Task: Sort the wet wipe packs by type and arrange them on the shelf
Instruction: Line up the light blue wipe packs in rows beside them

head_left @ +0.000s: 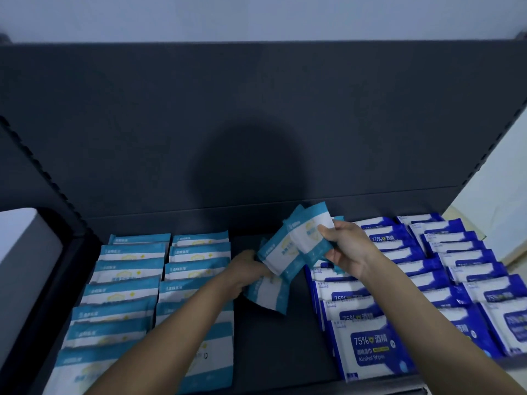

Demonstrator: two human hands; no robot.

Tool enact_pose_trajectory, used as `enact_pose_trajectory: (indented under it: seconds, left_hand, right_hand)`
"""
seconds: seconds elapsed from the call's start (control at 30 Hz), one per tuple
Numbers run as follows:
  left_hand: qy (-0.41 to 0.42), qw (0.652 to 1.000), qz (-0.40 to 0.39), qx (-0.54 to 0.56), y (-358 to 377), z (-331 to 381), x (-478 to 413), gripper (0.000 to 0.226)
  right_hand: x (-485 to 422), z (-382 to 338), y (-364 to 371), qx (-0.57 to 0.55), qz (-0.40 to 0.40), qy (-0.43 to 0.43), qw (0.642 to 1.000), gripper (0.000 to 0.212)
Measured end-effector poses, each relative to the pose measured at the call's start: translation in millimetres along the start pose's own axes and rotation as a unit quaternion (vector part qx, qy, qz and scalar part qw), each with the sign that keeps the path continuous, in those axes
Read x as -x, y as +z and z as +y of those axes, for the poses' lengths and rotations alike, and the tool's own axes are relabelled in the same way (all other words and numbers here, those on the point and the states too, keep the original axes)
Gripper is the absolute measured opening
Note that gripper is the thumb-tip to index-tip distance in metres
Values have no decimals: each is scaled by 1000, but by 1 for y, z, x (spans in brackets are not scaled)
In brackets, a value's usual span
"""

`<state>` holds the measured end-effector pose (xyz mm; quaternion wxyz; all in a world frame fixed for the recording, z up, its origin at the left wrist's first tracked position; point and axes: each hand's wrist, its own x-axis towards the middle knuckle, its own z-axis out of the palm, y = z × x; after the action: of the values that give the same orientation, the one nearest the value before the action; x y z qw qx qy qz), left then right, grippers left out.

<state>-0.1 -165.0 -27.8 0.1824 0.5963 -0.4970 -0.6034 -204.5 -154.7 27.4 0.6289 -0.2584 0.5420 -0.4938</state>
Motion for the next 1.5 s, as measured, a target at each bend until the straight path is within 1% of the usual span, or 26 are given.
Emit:
enact_pose_trajectory:
  seconds: [0.07,0.2,0.23,0.27,0.33,0.4,0.43,0.5,0.57,0.6,0.63,0.67,0.7,0.77,0.83,0.9,0.97,1.0,1.03,1.1,1.13,1.2,1.27,1.33,1.4,1.5]
  left_hand:
    - [5,997,3,75,-13,2,1,63]
    - [27,981,-43,187,-31,14,14,15]
    - [21,976,-50,211,-34,16,16,17]
    - [7,971,-56,230,-36,19,17,28]
    - [-20,968,-91,233,-39,25,19,53]
    - [-10,979,-125,162,-39,28,20,54]
    - [4,988,-113,109,-36,30,22,49]
    - [41,998,-46,11,-33,32,19,45]
    - [94,992,10,-80,-36,37,12,45]
    - [121,982,31,-142,-39,39,6,47]
    - [145,965,45,-212,-42,42,1,49]
    - [170,943,53,-283,-44,46,-4,49]
    - [189,917,57,-347,-45,49,-10,49]
    - [219,866,44,-447,-42,54,-20,47]
    - [235,829,24,-507,-37,56,-28,46]
    - [233,816,21,-529,-36,53,-36,48]
    - [233,802,49,-548,-41,47,-41,59]
    - [230,810,62,-536,-45,42,-42,70]
    - [224,835,70,-497,-50,39,-40,81]
    - [210,908,91,-352,-55,30,-34,98]
    - [206,933,110,-274,-54,25,-30,102]
    - [198,961,133,-140,-49,15,-26,104]
    - [189,974,118,-39,-38,9,-22,102]
    - [186,977,106,6,-29,7,-23,105]
    - [185,976,106,30,-26,6,-24,106]
    - [173,973,155,-6,-33,1,-26,87]
  right_hand:
    - [-5,5,-2,53,12,-12,998,10]
    - [-11,14,8,149,28,-50,987,9]
    - [-12,17,13,183,34,-68,980,10]
    - [-14,18,18,226,44,-96,968,13]
    - [-16,23,27,338,65,-160,925,14]
    - [-18,28,36,426,72,-207,878,11]
    - [-19,30,40,448,71,-222,863,10]
    - [-22,37,44,473,71,-239,845,10]
    - [-25,39,43,501,69,-254,824,8]
    - [-26,38,41,517,62,-260,813,4]
    - [-28,37,39,532,48,-264,803,18]
    - [-30,35,36,540,27,-260,800,41]
    - [-31,32,35,532,7,-251,808,62]
    - [-34,32,38,513,-22,-239,824,83]
    - [-40,38,40,516,-24,-236,823,81]
    - [-43,46,42,518,-8,-236,822,68]
    - [-43,54,42,521,10,-241,819,57]
    - [-43,57,42,527,15,-243,815,53]
    - [-43,59,42,527,19,-245,813,50]
    - [-46,62,44,505,30,-241,828,49]
    - [-47,62,45,476,35,-230,848,50]
    - [-48,62,49,364,34,-191,911,55]
    - [-48,60,54,245,15,-149,958,64]
    - [-48,59,58,210,-6,-126,970,71]
    - [-49,59,59,236,-8,-128,963,70]
    - [-54,59,55,324,39,-159,932,55]
